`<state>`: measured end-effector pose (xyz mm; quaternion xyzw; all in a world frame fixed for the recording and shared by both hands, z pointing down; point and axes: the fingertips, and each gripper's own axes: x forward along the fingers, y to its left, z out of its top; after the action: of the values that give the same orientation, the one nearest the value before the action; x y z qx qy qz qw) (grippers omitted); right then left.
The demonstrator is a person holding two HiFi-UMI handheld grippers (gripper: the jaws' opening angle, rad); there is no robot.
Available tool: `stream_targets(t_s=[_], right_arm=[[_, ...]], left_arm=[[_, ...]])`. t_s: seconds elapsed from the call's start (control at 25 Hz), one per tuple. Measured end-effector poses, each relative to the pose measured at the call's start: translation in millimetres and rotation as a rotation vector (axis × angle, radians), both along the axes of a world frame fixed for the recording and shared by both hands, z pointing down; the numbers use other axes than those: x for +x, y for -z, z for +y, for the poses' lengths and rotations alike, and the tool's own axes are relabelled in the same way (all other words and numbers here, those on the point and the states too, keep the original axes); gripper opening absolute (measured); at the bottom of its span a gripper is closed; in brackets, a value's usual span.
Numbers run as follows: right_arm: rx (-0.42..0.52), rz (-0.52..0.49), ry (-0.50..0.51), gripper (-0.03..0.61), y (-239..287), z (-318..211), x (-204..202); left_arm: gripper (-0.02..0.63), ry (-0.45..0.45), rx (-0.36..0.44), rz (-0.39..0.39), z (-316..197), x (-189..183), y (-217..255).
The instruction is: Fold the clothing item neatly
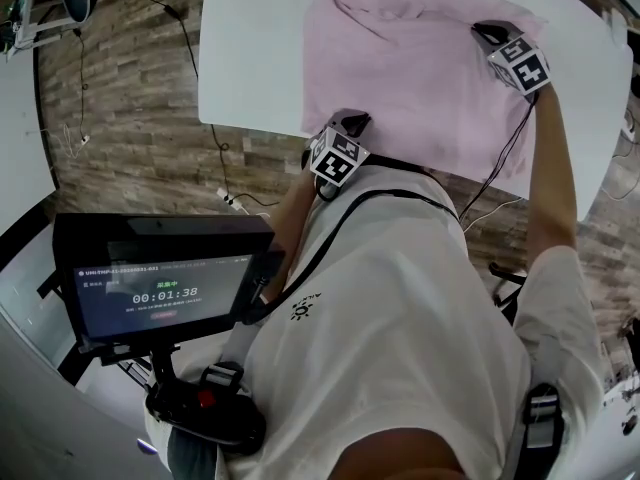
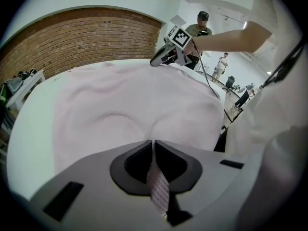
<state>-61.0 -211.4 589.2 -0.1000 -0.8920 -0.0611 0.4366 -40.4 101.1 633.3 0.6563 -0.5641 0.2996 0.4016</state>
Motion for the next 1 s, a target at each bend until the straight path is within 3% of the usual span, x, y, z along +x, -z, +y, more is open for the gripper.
stream_targets(t_s=[0.04,0.08,0.2,0.32,0.4,0.48,0.64,0.72,0.84,1.0], right_arm=[[0.006,-0.008,-0.019,0.082,2.9,-3.9,4.3],[0.021,-0.009,-0.043,0.100,6.3,-10.1,11.5],[0.015,-0.011,-0.097,0.100,19.0,-18.1,35.3],[-0.020,-0.035,-0.034,0.099,33.0,8.6,36.7],[0.000,-0.052,-0.003,0.098,42.4,26.4,29.9],[-0.048,-0.053,0.002,0.098,47.4,45.9,19.8],[-0.078,0.089,-0.008,0.092,30.2,56.5,34.6],[-0.071,0.106,-0.120,0.024,23.5,38.7,63.5],[0.002,0.069,-0.362,0.018,2.4,-13.0,99.6],[0.029,0.017,-0.506,0.018,-7.8,-56.0,103.8]], left_arm=[[0.005,-0.002,-0.004,0.003,-0.1,3.5,0.5],[0.005,0.001,-0.007,0.009,0.0,7.1,1.8],[0.005,0.047,0.028,-0.016,-7.6,1.8,25.3],[0.005,0.082,0.141,-0.160,-42.1,-34.4,64.1],[0.005,0.032,0.189,-0.260,-70.1,-58.0,70.9],[0.005,-0.054,0.215,-0.364,-98.0,-83.7,64.9],[0.005,-0.130,0.230,-0.553,-143.9,-143.3,54.9],[0.005,-0.121,0.203,-0.552,-151.4,-156.8,46.5],[0.005,-0.107,0.143,-0.490,-147.0,-171.4,24.6],[0.005,-0.067,0.146,-0.439,-144.9,-189.6,26.8]])
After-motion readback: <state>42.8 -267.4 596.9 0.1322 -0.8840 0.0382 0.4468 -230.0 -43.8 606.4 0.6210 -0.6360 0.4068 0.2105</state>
